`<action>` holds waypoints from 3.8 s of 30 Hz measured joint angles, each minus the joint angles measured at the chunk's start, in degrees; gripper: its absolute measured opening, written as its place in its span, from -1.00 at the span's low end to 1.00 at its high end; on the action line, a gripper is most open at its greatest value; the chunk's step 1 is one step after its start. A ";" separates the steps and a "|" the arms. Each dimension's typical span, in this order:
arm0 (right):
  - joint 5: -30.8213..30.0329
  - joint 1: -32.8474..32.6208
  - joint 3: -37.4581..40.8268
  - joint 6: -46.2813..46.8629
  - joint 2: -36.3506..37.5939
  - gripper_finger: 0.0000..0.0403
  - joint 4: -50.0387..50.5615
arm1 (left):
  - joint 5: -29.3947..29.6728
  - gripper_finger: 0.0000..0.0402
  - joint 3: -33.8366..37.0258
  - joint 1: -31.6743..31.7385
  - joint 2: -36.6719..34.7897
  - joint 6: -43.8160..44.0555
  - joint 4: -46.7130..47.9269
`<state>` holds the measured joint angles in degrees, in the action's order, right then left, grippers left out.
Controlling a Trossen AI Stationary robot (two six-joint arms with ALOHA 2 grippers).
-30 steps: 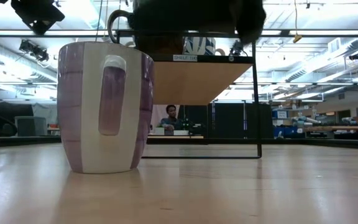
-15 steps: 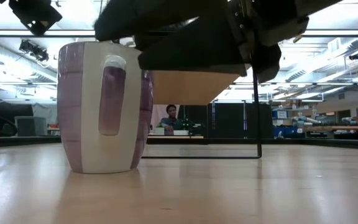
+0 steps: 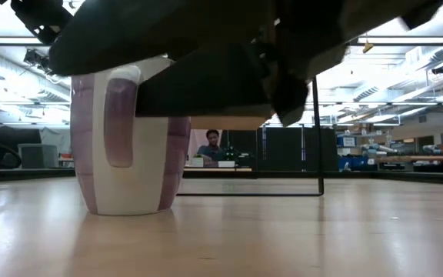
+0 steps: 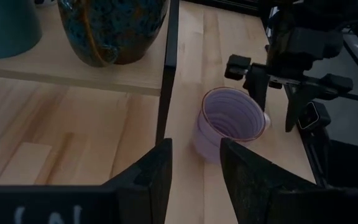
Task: Place coffee mugs
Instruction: Put the purple-white mug on the shelf
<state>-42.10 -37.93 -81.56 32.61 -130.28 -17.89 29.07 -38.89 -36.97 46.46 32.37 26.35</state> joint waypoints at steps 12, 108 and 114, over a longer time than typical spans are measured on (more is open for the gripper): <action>11.87 3.61 0.70 -6.65 0.00 0.03 -0.79 | -0.01 -0.30 -0.02 0.00 0.00 -0.03 0.04; 4.63 -1.05 -16.48 -34.54 2.53 0.10 15.63 | 9.12 0.04 0.22 -20.39 33.14 6.97 -8.27; 2.59 -0.48 -18.80 -41.36 -4.43 0.10 8.21 | 9.24 0.04 0.22 -20.37 33.14 6.85 -8.21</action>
<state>-39.51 -38.41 -100.35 -8.75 -134.71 -9.68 38.31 -38.68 -57.34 79.59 39.22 18.14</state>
